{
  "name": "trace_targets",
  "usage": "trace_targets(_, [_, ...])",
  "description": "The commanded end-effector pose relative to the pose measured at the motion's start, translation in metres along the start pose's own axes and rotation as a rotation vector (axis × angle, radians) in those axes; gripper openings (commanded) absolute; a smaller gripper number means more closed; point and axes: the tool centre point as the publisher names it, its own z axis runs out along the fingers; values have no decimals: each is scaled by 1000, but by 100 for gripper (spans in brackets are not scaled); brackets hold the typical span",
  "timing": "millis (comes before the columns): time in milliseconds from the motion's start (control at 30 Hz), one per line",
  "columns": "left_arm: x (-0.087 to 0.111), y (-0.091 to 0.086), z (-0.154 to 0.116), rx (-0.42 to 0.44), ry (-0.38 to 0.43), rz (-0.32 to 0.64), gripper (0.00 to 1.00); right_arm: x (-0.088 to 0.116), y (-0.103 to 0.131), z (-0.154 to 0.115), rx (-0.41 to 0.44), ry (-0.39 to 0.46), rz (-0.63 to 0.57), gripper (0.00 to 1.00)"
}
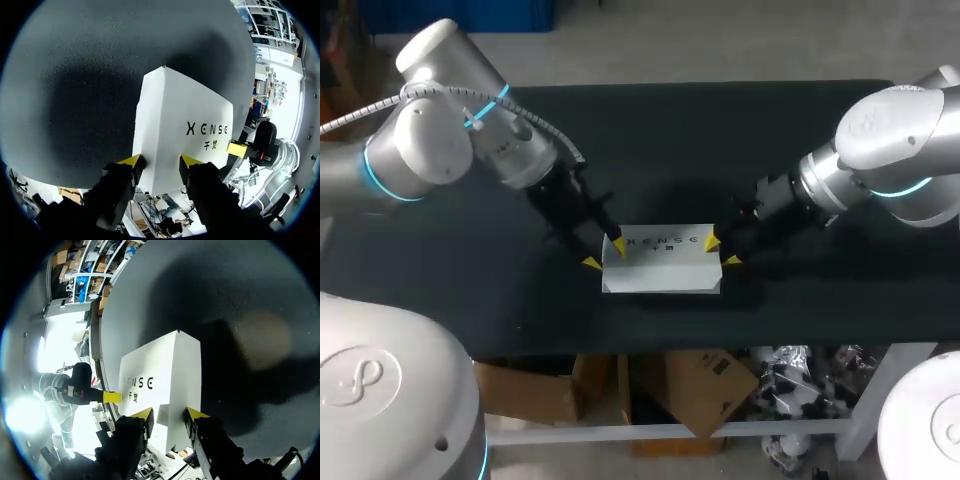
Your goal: Assemble the packaging by folding the flat box into shape, placing the metal phone stand inside, and closing the box properly
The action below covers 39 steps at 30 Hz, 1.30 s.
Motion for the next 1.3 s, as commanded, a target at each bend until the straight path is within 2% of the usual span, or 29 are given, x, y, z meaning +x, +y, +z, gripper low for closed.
trace_targets(33, [8,1,0,-2,-5,-6,47,4,8,4,34,15,7,42])
trace_targets(867, [8,0,-6,-7,0,-37,46,7,19,2,72,39,26,42])
trace_targets(1300, [2,-2,4,7,1,-9,47,2,15,7,77,35,20,43])
